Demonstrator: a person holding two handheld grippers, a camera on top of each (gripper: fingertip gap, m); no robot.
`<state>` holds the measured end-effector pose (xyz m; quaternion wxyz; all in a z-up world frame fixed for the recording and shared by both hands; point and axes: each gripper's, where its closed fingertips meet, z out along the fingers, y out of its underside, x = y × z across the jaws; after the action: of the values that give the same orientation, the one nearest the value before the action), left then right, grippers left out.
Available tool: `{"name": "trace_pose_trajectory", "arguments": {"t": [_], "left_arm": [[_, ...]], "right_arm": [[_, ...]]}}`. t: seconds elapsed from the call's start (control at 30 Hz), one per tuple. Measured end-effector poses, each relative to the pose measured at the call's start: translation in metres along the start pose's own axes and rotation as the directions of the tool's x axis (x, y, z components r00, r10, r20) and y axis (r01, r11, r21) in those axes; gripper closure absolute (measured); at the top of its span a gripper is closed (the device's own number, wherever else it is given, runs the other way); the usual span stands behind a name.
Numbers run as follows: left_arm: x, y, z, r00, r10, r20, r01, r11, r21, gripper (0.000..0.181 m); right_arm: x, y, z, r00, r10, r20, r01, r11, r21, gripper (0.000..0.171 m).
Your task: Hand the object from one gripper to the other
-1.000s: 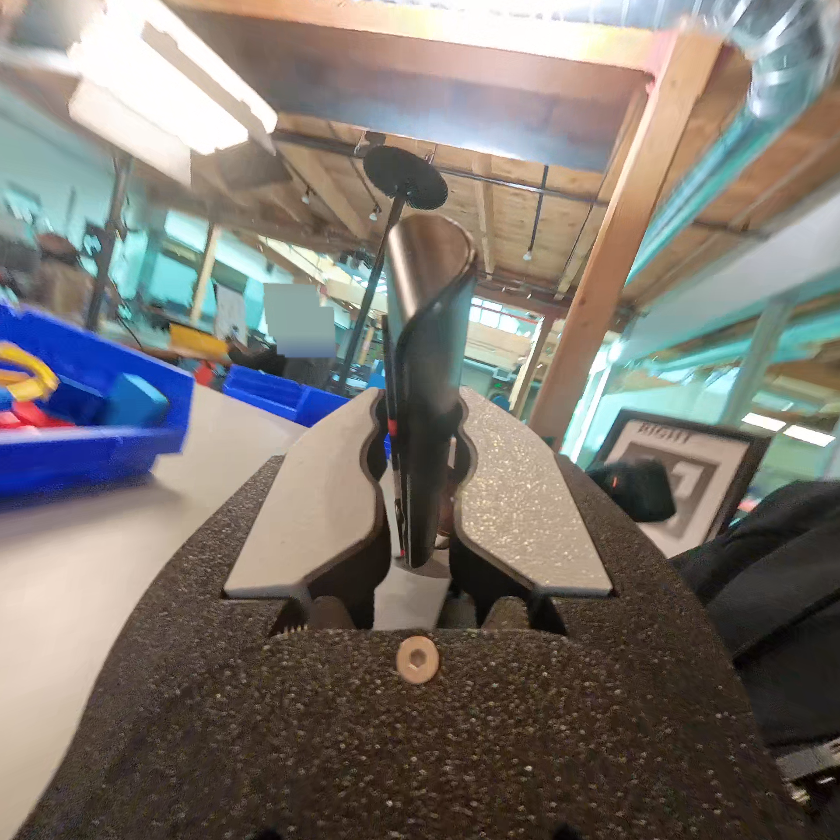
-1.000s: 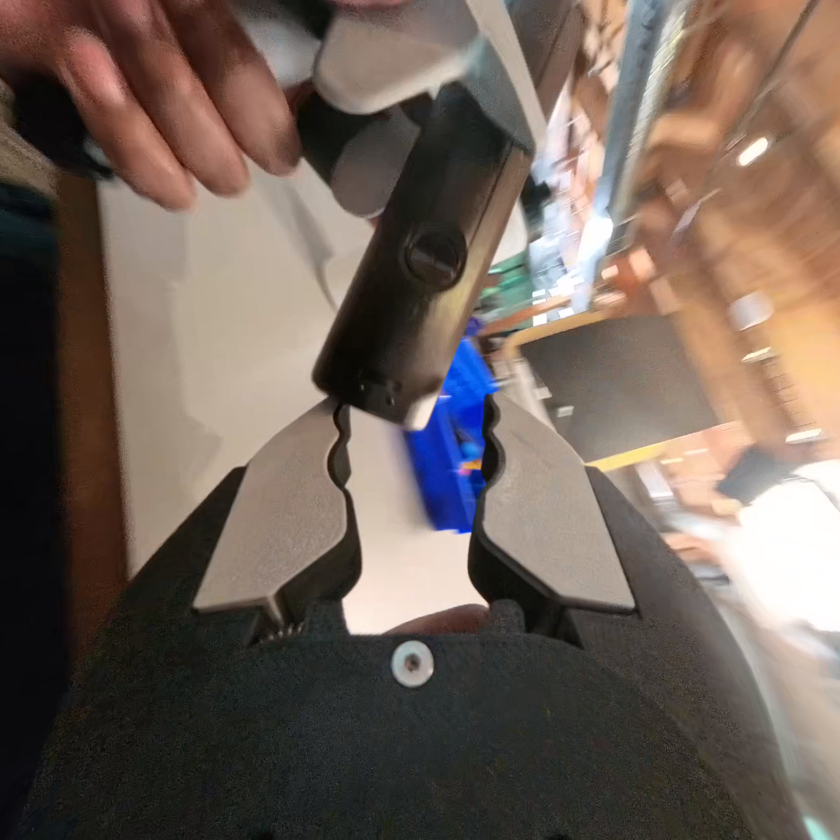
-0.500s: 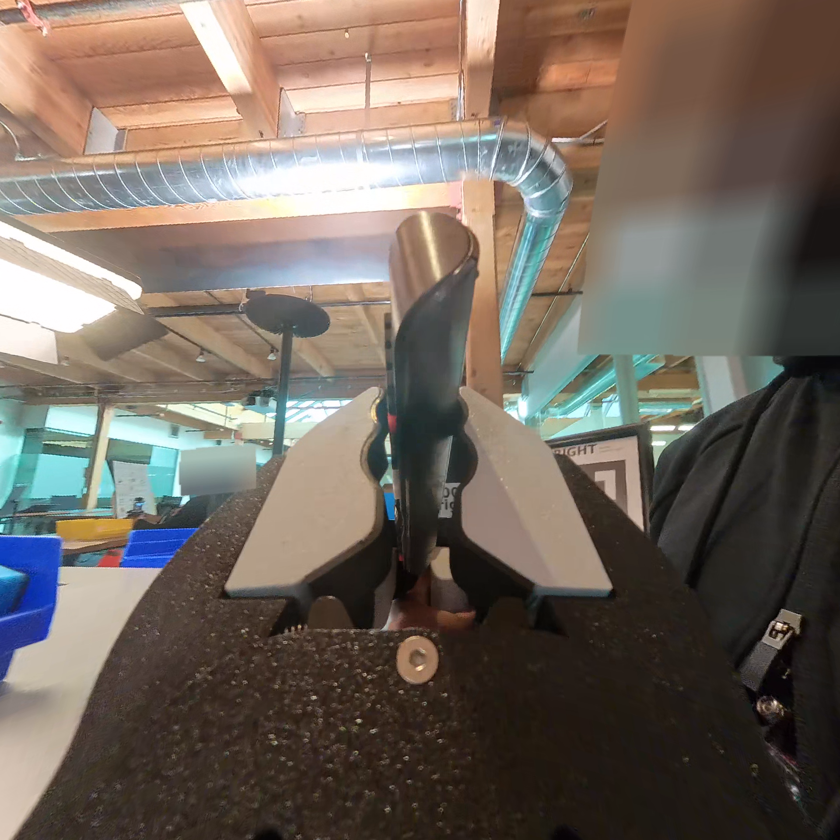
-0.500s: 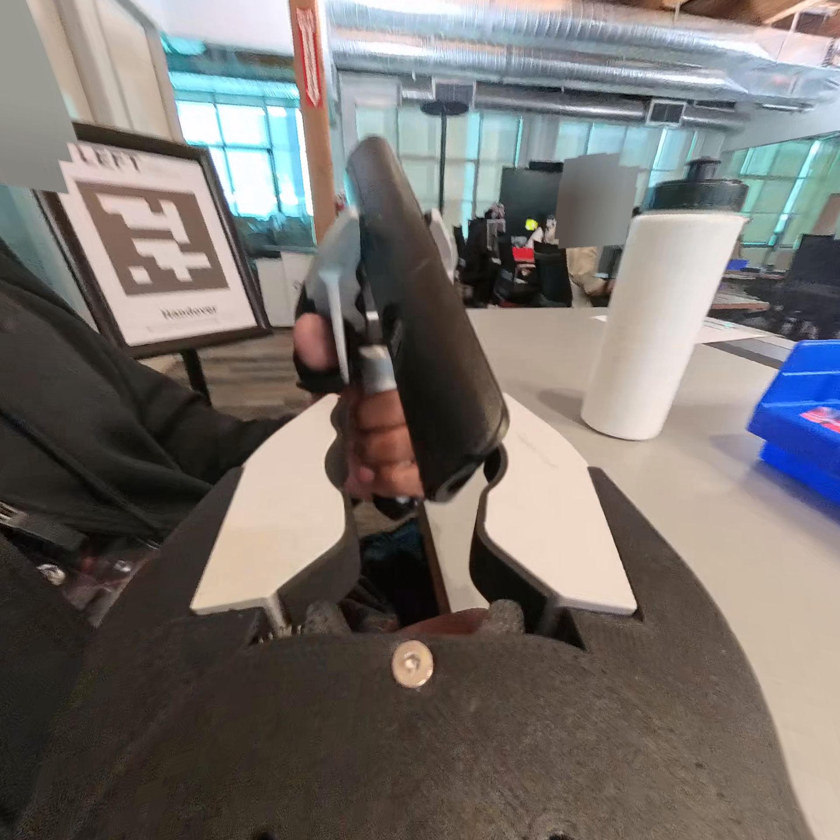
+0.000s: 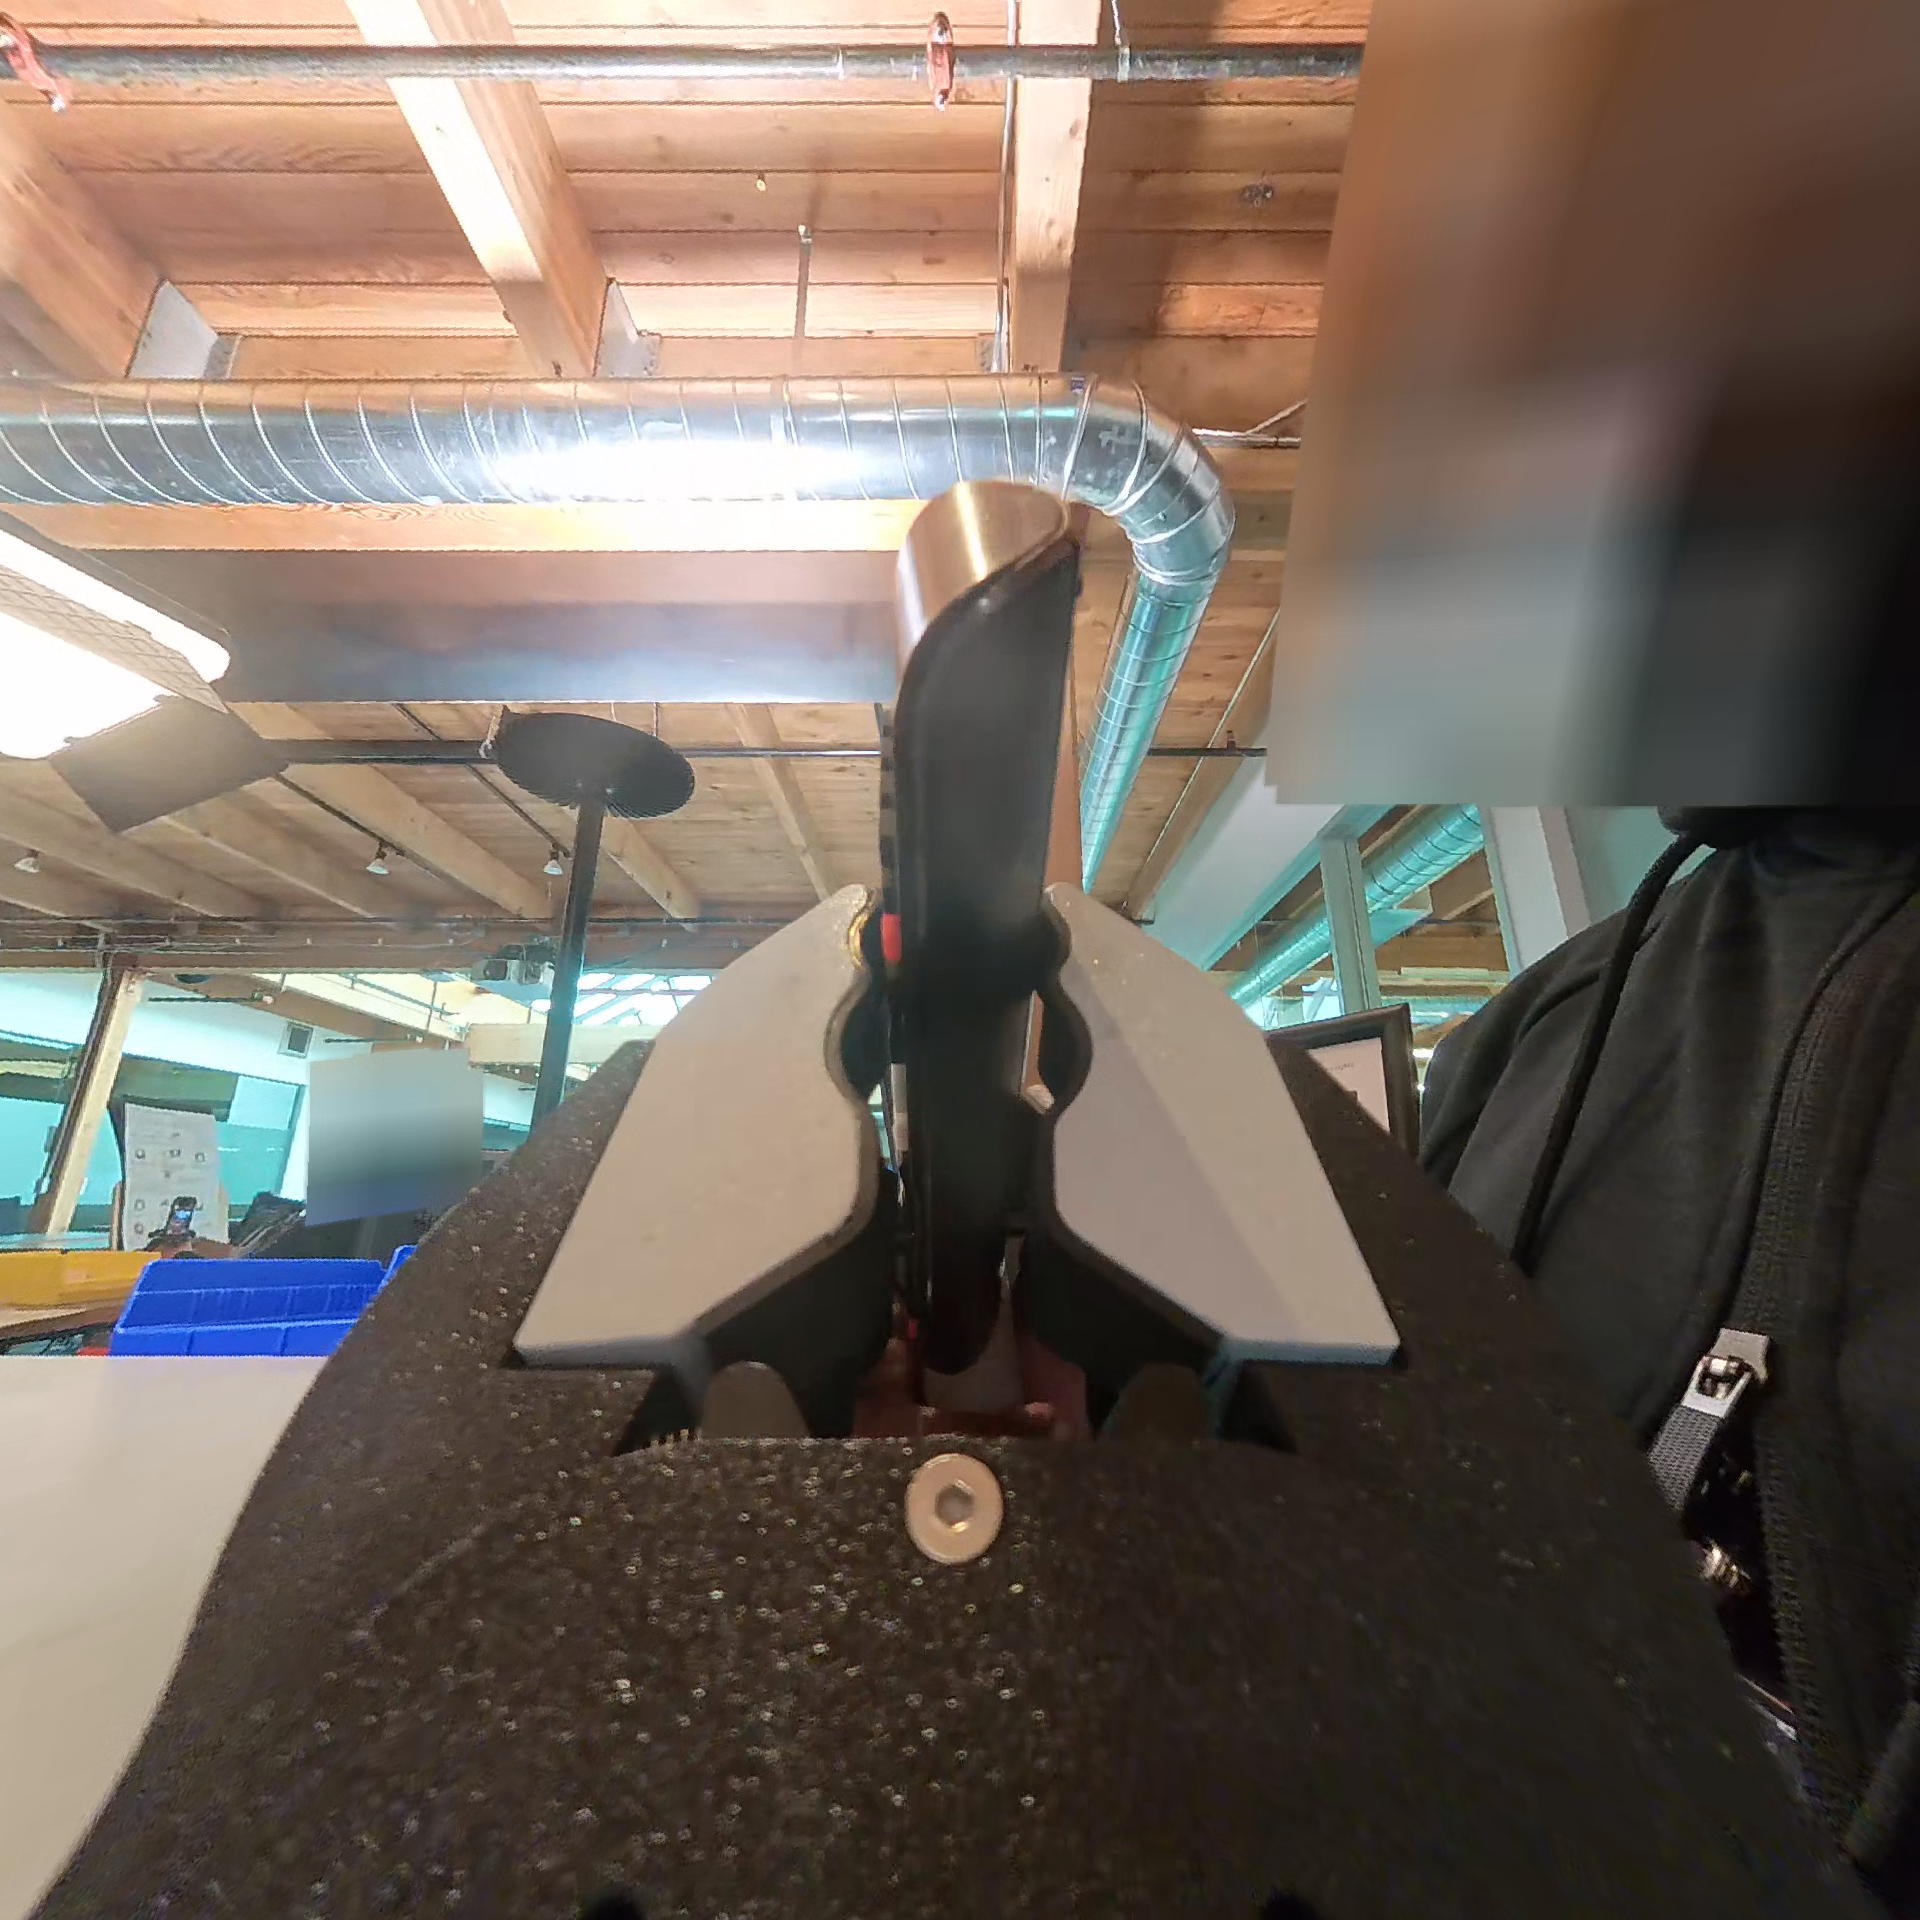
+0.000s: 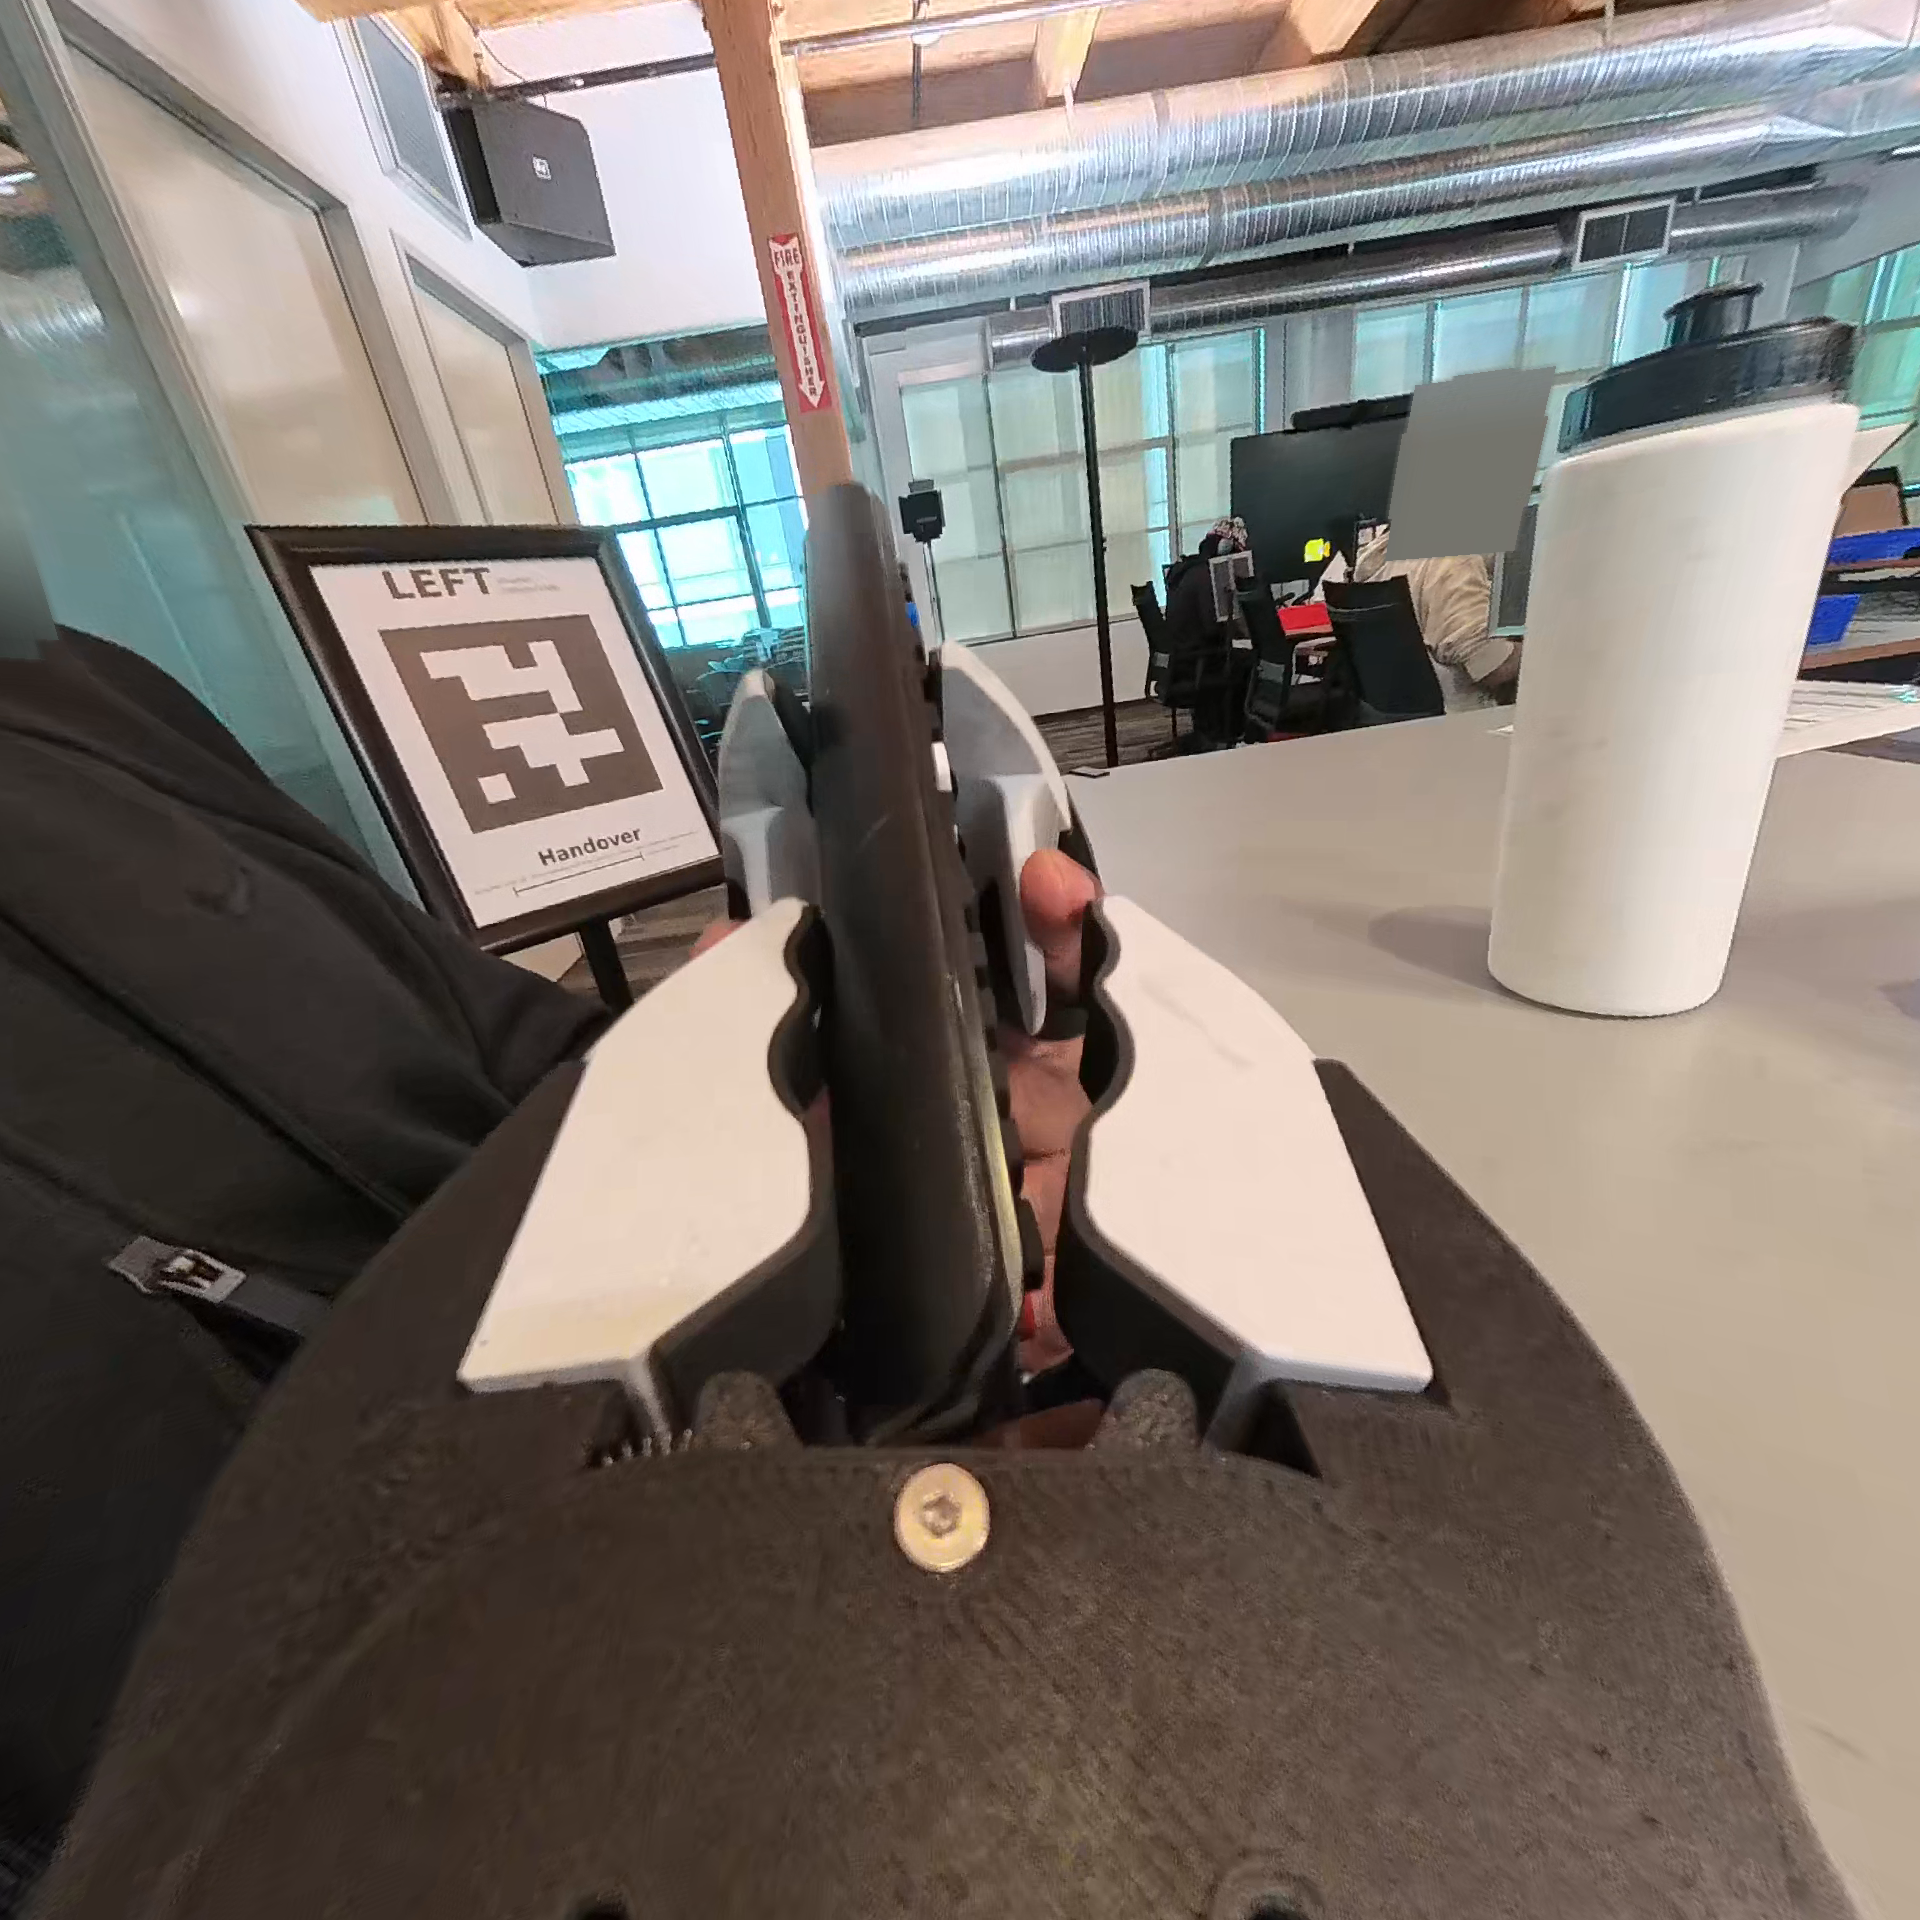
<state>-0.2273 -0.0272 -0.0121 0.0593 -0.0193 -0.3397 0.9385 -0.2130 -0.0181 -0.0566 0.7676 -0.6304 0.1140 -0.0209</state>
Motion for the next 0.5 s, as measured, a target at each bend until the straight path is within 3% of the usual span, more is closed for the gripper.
{"name": "trace_pose_trajectory", "arguments": {"t": [0.27,0.4,0.5], "left_arm": [[-0.011,0.002,-0.004,0.993,0.039,0.107,-0.039,0.999,-0.005,0.151],[-0.022,-0.001,-0.003,0.982,0.059,0.181,-0.048,0.997,-0.065,0.139],[-0.036,0.004,-0.003,0.967,0.008,0.253,0.033,0.987,-0.157,0.128]], "right_arm": [[0.006,0.001,-0.002,0.996,-0.072,-0.048,0.071,0.997,-0.024,0.132],[0.011,-0.001,-0.009,0.955,-0.267,-0.128,0.257,0.963,-0.087,0.135],[0.020,-0.008,-0.020,0.855,-0.468,-0.222,0.443,0.883,-0.154,0.135]]}}
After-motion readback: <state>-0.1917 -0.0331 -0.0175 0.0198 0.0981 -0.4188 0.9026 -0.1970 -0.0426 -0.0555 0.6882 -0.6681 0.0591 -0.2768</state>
